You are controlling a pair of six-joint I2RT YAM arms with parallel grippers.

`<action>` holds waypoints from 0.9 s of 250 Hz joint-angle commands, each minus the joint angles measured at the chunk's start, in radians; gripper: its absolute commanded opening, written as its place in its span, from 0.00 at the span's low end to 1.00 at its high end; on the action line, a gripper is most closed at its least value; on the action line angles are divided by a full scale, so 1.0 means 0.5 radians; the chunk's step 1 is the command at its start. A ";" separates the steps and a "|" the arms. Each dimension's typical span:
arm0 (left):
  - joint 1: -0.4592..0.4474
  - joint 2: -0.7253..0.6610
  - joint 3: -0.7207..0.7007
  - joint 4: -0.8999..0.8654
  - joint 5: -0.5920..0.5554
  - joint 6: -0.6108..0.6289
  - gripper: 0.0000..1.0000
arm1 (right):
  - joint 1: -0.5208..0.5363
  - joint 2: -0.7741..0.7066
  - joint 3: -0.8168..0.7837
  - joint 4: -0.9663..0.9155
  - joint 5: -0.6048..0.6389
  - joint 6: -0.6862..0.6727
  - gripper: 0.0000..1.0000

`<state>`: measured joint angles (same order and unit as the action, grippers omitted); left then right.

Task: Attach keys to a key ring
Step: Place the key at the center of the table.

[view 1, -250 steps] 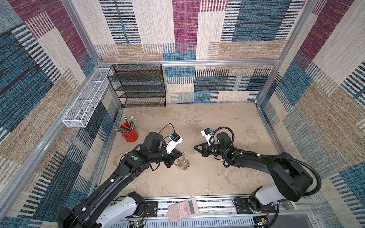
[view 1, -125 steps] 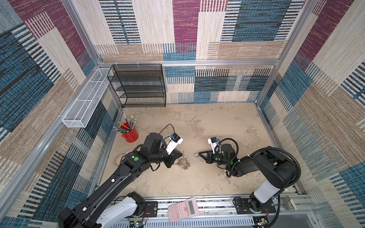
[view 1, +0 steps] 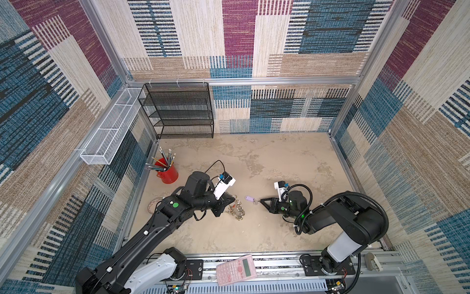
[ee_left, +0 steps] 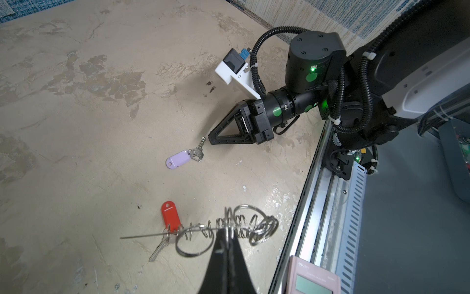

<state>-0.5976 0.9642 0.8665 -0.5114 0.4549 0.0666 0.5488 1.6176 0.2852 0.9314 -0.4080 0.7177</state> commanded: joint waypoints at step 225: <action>-0.001 -0.103 -0.042 0.090 0.037 -0.024 0.00 | 0.125 0.068 0.549 -1.063 0.158 -0.236 0.25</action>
<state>-0.5976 0.9123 0.8471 -0.5117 0.4522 0.0624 0.6067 1.6379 0.5545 0.3443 -0.3809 0.5797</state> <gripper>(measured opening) 0.049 0.272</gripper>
